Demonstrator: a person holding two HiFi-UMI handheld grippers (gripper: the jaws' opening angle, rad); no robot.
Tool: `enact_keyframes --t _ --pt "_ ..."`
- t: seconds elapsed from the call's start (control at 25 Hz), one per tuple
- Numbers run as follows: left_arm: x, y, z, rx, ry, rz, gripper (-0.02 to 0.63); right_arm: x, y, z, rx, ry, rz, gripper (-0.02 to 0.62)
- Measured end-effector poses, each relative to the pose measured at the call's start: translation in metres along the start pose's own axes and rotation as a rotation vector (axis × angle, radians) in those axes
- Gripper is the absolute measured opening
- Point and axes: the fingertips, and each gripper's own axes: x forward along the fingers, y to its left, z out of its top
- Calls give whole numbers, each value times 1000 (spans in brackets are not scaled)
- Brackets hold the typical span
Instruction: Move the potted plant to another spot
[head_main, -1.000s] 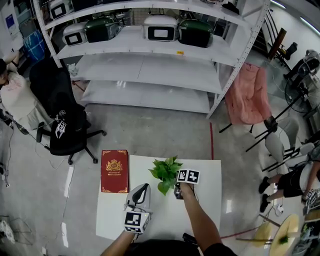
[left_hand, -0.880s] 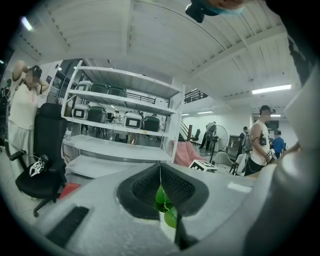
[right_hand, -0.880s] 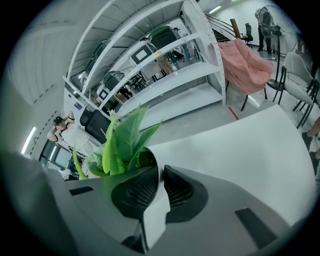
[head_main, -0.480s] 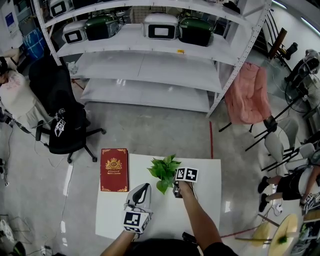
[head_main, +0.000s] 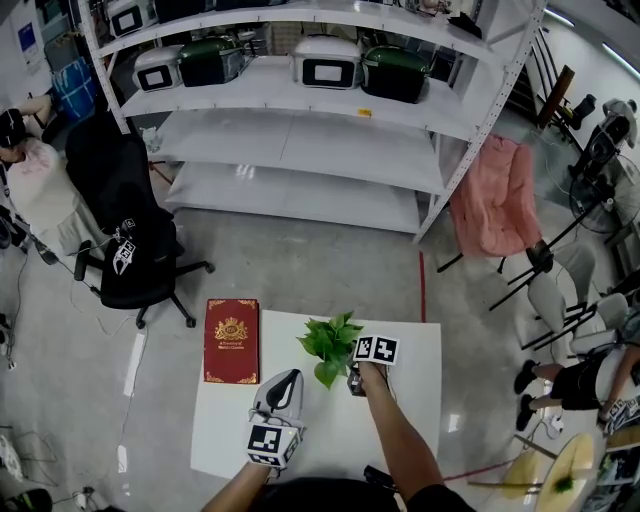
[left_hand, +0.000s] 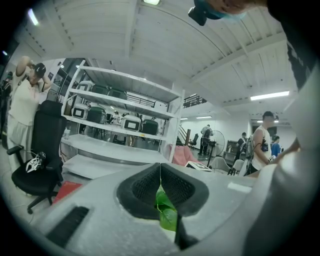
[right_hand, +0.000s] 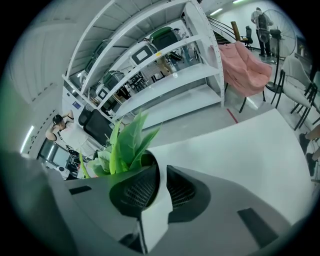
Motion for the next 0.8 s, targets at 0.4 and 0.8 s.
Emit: enact_keyframes --t 0.4,0.8 --pt "-20 -6 9 21 -27 6 18 -25 2 2 20 -35 10 57" --pt "-49 -26 22 42 -71 11 18 -73 5 -6 8 -103 30 55"
